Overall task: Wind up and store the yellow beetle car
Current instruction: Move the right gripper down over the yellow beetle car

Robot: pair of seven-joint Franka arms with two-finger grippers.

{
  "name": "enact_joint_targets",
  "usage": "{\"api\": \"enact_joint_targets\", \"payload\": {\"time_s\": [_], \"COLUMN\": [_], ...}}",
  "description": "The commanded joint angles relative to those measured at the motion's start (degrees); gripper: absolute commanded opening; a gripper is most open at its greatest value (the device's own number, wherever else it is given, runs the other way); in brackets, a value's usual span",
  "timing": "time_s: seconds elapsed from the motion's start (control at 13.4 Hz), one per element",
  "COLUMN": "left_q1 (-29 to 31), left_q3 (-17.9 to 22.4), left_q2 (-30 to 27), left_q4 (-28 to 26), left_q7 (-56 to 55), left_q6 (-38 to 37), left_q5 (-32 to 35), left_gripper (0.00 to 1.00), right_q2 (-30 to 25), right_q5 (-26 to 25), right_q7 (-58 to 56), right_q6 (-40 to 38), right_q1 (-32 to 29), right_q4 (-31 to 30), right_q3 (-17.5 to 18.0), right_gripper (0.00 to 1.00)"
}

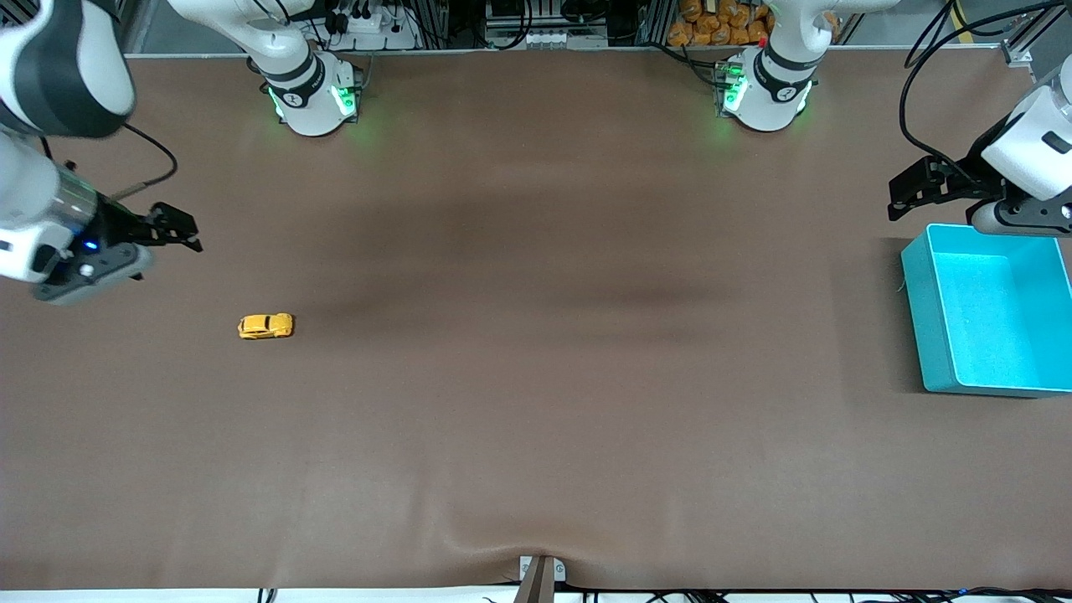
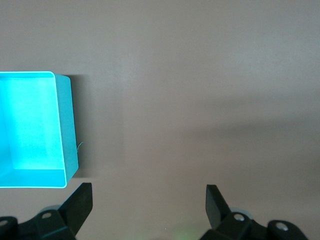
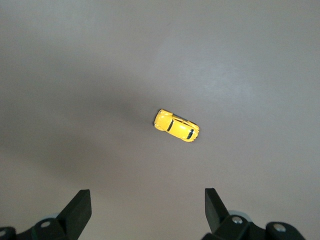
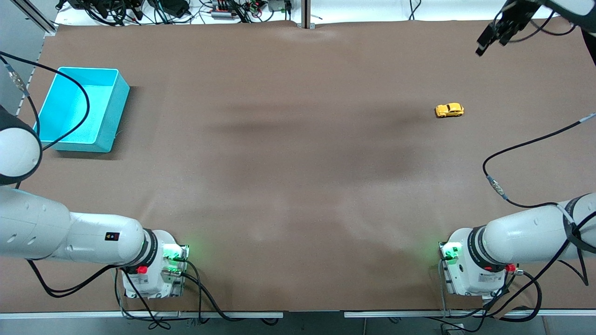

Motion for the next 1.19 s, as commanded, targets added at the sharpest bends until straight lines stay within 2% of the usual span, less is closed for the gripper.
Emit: {"api": "enact_joint_targets", "payload": {"time_s": [0.0,0.15,0.3,0.89,1.12], "left_q1": [0.1,0.1,0.1,0.1,0.2], "left_q3": [0.0,0.0,0.0,0.3,0.3], "left_q2": [-0.8,-0.8,-0.8,-0.7,-0.7], "left_q4": [-0.6,-0.6,-0.6,-0.5,-0.5], "left_q7": [-0.8,-0.8,-0.9,-0.2,-0.2], "left_q6": [-0.5,-0.5,-0.5,-0.9,-1.1], "left_q5": [-0.8,-0.8,-0.7,2.8,2.8], "left_gripper": [1.00,1.00,1.00,1.00,1.00], "right_q2": [4.7,9.0,12.2,12.5,13.8], "right_q5": [0.5,0.9,2.0,1.6,-1.1], "right_q7": [-12.1,-25.1,-32.7,-53.5,-59.4], "right_q6": [2.2,4.0,6.2,29.5,31.8], "right_q1": [-0.9,-1.8,-2.5,2.2,2.9], "right_q4": [0.0,0.0,-0.5,-14.7,-15.6], "right_q3": [0.1,0.1,0.1,0.2,0.1], "right_gripper": [1.00,1.00,1.00,0.99,0.95]}}
